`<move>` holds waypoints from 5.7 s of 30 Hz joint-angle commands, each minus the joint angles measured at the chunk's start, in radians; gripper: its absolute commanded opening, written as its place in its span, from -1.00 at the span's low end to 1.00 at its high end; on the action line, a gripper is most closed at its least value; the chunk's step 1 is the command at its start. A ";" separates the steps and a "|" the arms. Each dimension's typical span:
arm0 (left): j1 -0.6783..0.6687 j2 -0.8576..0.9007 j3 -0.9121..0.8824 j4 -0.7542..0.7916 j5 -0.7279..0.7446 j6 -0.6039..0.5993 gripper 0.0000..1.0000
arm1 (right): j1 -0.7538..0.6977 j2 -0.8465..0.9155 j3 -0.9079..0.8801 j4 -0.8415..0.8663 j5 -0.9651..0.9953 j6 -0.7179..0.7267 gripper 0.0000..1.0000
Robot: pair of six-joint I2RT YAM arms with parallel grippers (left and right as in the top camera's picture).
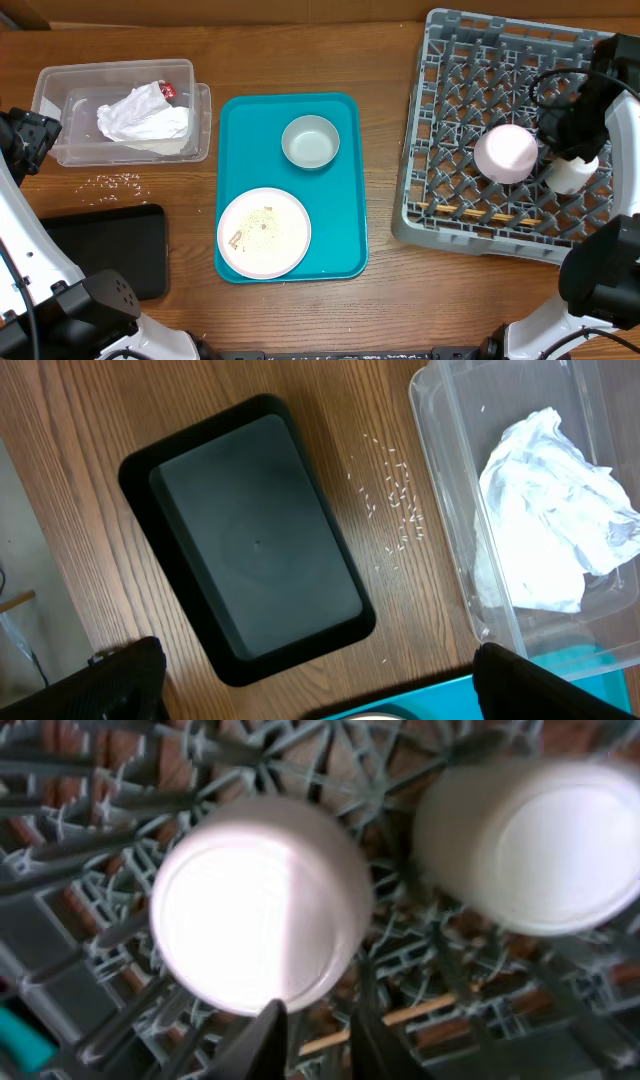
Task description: Sort waste into correct bins and load items into the dishwasher
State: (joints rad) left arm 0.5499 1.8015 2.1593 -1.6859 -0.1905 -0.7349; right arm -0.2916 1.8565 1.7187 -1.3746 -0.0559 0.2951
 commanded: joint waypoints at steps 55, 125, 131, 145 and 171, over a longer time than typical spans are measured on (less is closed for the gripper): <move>0.000 0.010 0.000 -0.001 0.000 -0.021 1.00 | -0.171 0.096 0.037 0.196 0.009 0.119 -0.79; 0.000 0.010 0.000 -0.001 0.000 -0.021 0.99 | 0.561 0.003 -0.265 0.072 -0.107 0.065 -0.60; 0.000 0.010 0.000 -0.001 0.000 -0.021 1.00 | 0.561 0.002 -0.264 -0.002 -0.141 0.065 -0.40; 0.000 0.010 0.000 -0.001 0.000 -0.021 0.99 | 0.561 -0.039 -0.019 -0.123 -0.138 0.065 -0.14; 0.000 0.010 0.000 -0.001 0.000 -0.021 1.00 | 0.975 0.271 0.129 0.551 0.002 -0.008 0.69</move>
State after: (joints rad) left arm 0.5499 1.8015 2.1593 -1.6863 -0.1909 -0.7349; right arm 0.6441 2.1323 1.8114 -0.8608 -0.1432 0.3412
